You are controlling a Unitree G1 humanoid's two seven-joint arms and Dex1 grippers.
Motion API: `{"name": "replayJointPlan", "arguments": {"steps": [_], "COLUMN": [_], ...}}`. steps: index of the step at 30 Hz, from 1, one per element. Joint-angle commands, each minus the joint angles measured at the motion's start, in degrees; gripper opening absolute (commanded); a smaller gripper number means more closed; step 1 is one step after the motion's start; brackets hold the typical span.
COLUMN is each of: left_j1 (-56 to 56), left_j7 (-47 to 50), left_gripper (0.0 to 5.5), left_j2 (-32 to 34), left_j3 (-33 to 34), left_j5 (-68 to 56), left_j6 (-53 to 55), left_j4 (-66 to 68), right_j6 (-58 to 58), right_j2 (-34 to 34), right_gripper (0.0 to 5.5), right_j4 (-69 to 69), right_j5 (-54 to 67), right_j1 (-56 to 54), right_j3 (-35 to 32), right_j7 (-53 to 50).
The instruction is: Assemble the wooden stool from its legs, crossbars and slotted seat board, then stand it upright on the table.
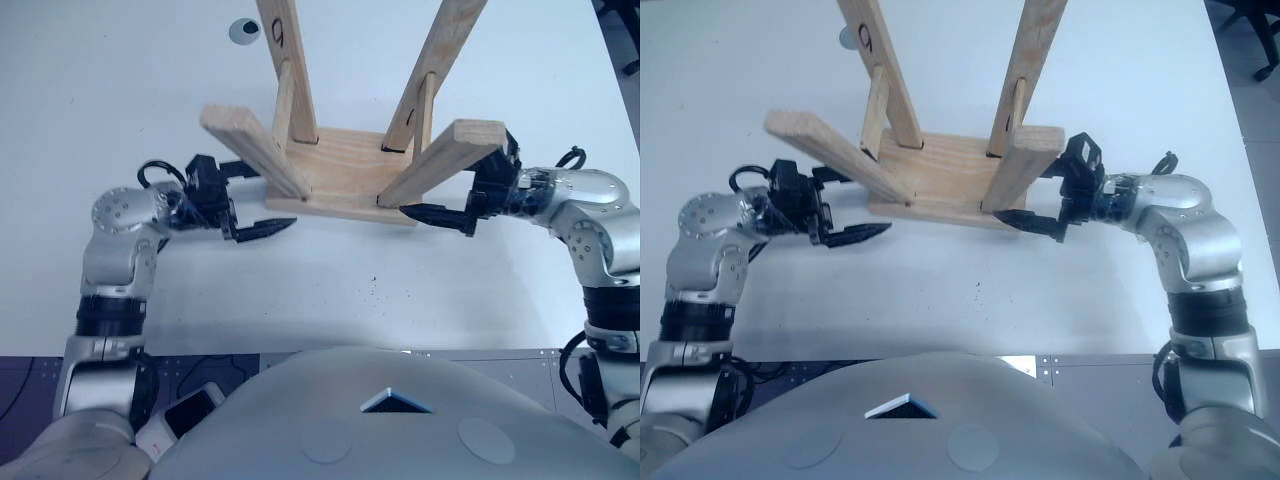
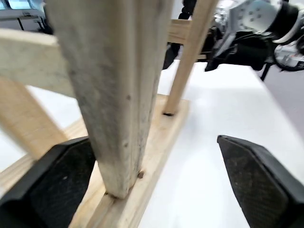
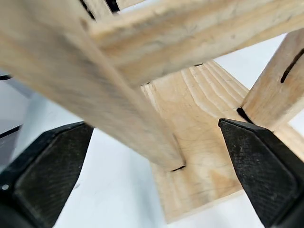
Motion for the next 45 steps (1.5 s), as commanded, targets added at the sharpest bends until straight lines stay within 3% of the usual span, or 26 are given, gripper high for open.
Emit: {"name": "replayJointPlan", "arguments": {"steps": [1, 5, 20, 23, 27, 30, 32, 35, 38, 42, 45], "left_j1": [2.0, 0.5, -1.4, -0.9, 0.1, -4.5, -11.1, -18.6, -24.7, -31.4, -34.2], "left_j7": [2.6, 3.1, 3.7, 2.9, 5.0, 14.4, 23.6, 30.5, 29.5, 20.5, 15.3], "left_gripper": [4.44, 4.49, 2.30, 1.95, 1.36, 1.32, 1.27, 1.21, 1.16, 1.15, 1.15], "left_j2": [0.9, 1.8, 1.4, 2.1, 5.2, 6.7, 6.7, 6.8, 7.6, 8.1, 7.9], "left_j3": [0.2, 1.7, 2.3, 1.9, 3.0, 7.2, 10.8, 12.9, 10.0, -0.5, -4.3], "left_j5": [-0.8, -1.0, -1.1, -2.1, -13.4, -28.0, -39.7, -46.5, -42.1, -31.5, -27.3], "left_j6": [3.1, 3.9, 5.4, 7.1, 25.0, 44.0, 56.8, 67.9, 72.0, 69.1, 67.7], "left_j4": [-5.2, -3.7, -0.9, -1.8, -10.9, -15.5, -11.8, -2.6, 6.7, 17.7, 22.6], "right_j6": [1.7, 2.5, 2.2, 2.7, 11.8, 27.1, 40.9, 54.5, 61.3, 61.6, 61.6], "right_j2": [-2.4, -1.1, 2.1, 2.2, 1.7, 1.8, 3.0, 7.1, 9.0, 7.0, 5.3], "right_gripper": [4.79, 4.50, 1.92, 1.72, 1.68, 1.65, 1.65, 1.60, 1.46, 1.32, 1.32], "right_j4": [-0.9, -0.6, 0.7, 0.9, -1.1, -2.1, -0.5, 4.7, 7.8, 12.6, 17.8], "right_j5": [2.3, 2.8, 3.1, 2.9, 8.9, 20.6, 28.2, 33.1, 34.1, 34.2, 31.4], "right_j1": [1.0, 0.7, -0.5, -0.6, -1.6, -4.9, -9.2, -15.2, -18.2, -21.1, -25.2], "right_j3": [-1.8, -2.5, -2.2, -2.2, -5.1, -11.5, -15.5, -20.2, -19.6, -12.1, -7.5], "right_j7": [3.0, 3.0, 0.0, 0.0, -2.4, -7.4, -13.7, -20.6, -25.0, -28.1, -27.6]}}
